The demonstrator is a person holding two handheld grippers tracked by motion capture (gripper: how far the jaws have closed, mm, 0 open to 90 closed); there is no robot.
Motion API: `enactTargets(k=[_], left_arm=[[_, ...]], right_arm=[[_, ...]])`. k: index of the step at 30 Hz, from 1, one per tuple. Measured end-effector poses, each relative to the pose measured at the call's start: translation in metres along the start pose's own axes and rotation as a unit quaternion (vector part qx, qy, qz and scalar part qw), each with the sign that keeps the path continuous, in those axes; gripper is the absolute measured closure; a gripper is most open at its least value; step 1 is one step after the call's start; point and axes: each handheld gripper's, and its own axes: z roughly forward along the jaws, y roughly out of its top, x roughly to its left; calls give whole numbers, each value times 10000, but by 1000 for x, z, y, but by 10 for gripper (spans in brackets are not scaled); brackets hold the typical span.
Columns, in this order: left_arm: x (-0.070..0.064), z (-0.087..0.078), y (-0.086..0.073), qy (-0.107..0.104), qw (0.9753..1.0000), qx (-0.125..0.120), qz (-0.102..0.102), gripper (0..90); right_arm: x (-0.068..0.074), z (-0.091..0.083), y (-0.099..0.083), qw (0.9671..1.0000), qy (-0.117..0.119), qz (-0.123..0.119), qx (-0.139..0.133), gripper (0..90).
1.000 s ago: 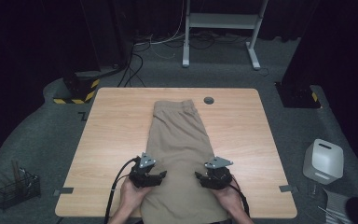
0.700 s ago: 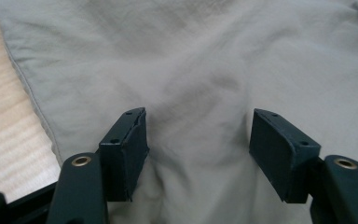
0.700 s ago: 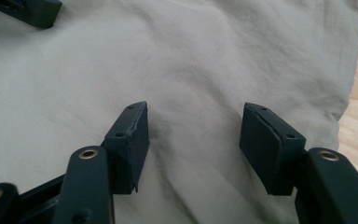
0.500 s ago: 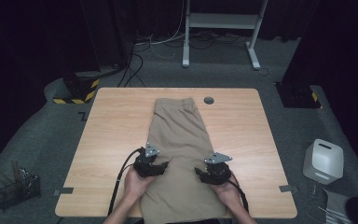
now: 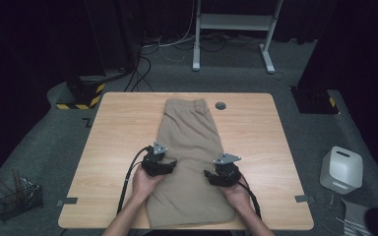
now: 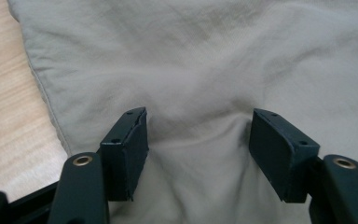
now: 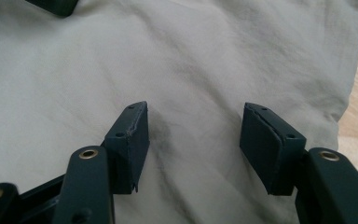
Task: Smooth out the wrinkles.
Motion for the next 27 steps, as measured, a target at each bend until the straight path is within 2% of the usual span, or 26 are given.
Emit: enactTargets(k=[6, 7, 16, 18, 21, 24, 27], left_arm=[[9, 8, 8, 28, 10000, 19, -77, 373], [11, 9, 10, 39, 9999, 18, -101, 373], [21, 21, 22, 157, 9999, 22, -64, 371], [24, 25, 23, 145, 9998, -67, -120, 369], [30, 28, 29, 96, 9998, 14, -190, 368], [36, 26, 29, 23, 9991, 9, -428, 365], [37, 17, 27, 66, 9989, -45, -458, 350]], right_arm=[[-5, 7, 9, 10000, -33, 12, 74, 421], [-5, 8, 10, 9999, -51, 77, 72, 421], [-17, 22, 23, 9998, -116, 123, 79, 423], [-19, 24, 25, 9997, -145, 164, 71, 424], [-22, 27, 27, 9997, -144, 171, 40, 424], [-24, 27, 31, 9996, -98, 188, 164, 425], [-28, 18, 32, 9993, -50, 372, -61, 438]])
